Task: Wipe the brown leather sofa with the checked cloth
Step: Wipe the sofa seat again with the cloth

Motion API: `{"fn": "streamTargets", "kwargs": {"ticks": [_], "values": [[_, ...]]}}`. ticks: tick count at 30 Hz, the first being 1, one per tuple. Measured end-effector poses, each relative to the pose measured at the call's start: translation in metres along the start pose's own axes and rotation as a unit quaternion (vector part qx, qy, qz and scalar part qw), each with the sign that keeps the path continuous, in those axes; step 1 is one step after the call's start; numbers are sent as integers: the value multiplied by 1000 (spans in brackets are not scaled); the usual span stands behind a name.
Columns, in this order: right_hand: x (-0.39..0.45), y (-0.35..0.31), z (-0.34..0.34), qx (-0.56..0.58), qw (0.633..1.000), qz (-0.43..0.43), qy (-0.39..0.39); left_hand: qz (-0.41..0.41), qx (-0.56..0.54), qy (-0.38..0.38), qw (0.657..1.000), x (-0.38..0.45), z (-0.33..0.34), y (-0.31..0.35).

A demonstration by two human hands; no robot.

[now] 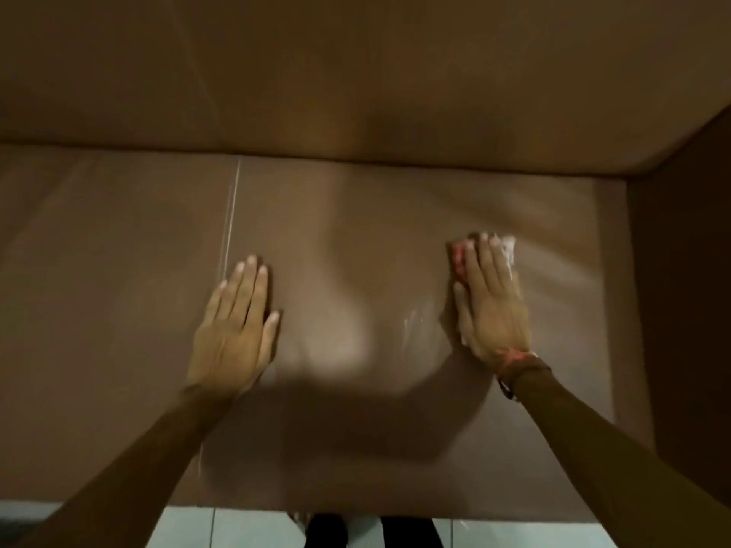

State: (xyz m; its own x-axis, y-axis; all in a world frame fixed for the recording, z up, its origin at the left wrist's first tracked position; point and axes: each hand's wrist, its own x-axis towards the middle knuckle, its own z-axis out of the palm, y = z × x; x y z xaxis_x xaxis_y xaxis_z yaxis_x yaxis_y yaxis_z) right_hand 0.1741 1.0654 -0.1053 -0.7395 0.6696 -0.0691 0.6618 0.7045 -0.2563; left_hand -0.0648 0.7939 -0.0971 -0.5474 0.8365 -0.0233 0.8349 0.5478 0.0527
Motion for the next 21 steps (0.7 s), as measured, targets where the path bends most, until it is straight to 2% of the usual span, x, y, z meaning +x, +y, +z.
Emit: {"fn": "streamTargets", "kwargs": {"ticks": [2, 5, 7, 8, 10, 12, 14, 15, 16, 18, 19, 21], "values": [[1, -33, 13, -14, 1000, -22, 13, -9, -3, -39, 999, -31, 21, -2], [-58, -76, 41, -11, 986, -164, -24, -33, -32, -34, 998, -36, 28, 13], [-122, -64, 41, -14, 968, -240, -73, -33, -33, -33, 998, -36, 28, 18], [-143, -46, 32, -14, 966, -244, -84, -30, -33, -34, 998, -37, 27, 17], [-148, 6, 12, -30, 979, -183, -83, -26, -28, -33, 999, -39, 26, 18], [-111, 35, -5, -50, 994, -64, -79, -32, -14, -35, 999, -39, 27, 19], [-58, 15, 1, -10, 999, 40, -22, -28, -1, -23, 999, -38, 30, 18], [-37, -15, 10, 13, 998, 57, 6, -28, 0, -19, 999, -38, 32, 16], [-30, -47, 23, 14, 999, 38, 18, -28, -3, -16, 999, -38, 33, 15], [-56, -106, 48, -15, 995, -96, -11, -22, -12, -1, 1000, -39, 35, 13], [-83, -117, 54, -24, 985, -167, -47, -20, -22, -2, 1000, -39, 36, 11], [-133, -101, 49, -23, 966, -236, -100, -10, -22, -7, 1000, -40, 37, 7]]}}
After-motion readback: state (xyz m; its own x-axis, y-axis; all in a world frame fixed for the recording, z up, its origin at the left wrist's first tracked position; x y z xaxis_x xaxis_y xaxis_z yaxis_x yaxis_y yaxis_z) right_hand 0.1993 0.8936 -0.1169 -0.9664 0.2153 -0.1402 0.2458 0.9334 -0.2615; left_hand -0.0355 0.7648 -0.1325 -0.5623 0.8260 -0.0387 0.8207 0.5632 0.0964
